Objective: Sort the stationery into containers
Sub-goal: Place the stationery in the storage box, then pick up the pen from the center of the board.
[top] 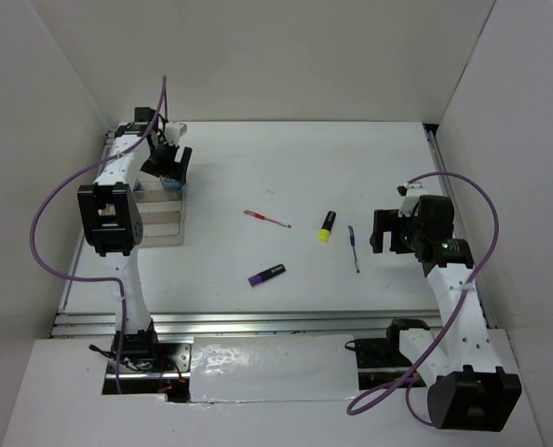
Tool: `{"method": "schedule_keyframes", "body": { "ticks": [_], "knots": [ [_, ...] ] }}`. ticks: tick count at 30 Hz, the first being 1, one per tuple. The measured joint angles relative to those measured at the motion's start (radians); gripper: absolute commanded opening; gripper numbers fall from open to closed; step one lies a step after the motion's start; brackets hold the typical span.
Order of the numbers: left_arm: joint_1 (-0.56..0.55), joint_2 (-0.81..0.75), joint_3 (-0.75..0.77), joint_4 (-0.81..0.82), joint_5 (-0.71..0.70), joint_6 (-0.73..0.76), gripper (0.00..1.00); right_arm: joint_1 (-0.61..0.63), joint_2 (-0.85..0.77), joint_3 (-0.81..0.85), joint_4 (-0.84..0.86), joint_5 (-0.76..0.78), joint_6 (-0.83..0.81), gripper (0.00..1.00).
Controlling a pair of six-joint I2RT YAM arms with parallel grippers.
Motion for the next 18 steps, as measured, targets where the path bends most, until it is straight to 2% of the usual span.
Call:
{"method": "schedule_keyframes", "body": {
  "ticks": [4,6,11,12,15,16,18],
  "knots": [
    [0.000,-0.028,0.002,-0.023,0.003,-0.003,0.97,0.000,-0.003,0.000,0.000,0.000,0.000,1.00],
    [-0.001,-0.072,0.002,-0.033,0.023,-0.005,0.93,0.000,-0.007,0.000,0.000,-0.001,0.000,1.00],
    [-0.047,-0.349,-0.081,0.006,0.071,-0.006,0.86,0.000,-0.021,0.000,0.000,-0.002,0.000,1.00],
    [-0.079,-0.463,-0.150,0.037,0.074,-0.005,0.80,0.000,-0.025,0.000,0.000,-0.003,0.000,1.00],
    [-0.254,-0.623,-0.277,0.079,0.082,-0.014,0.69,0.001,-0.031,0.000,0.000,-0.005,0.000,1.00],
    [-0.324,-0.672,-0.338,0.100,0.091,-0.026,0.58,0.001,-0.034,0.000,0.000,-0.005,0.000,1.00],
    [-0.447,-0.724,-0.453,0.124,0.098,-0.058,0.48,0.001,-0.039,0.000,0.000,-0.005,0.000,1.00]
  ]
}}
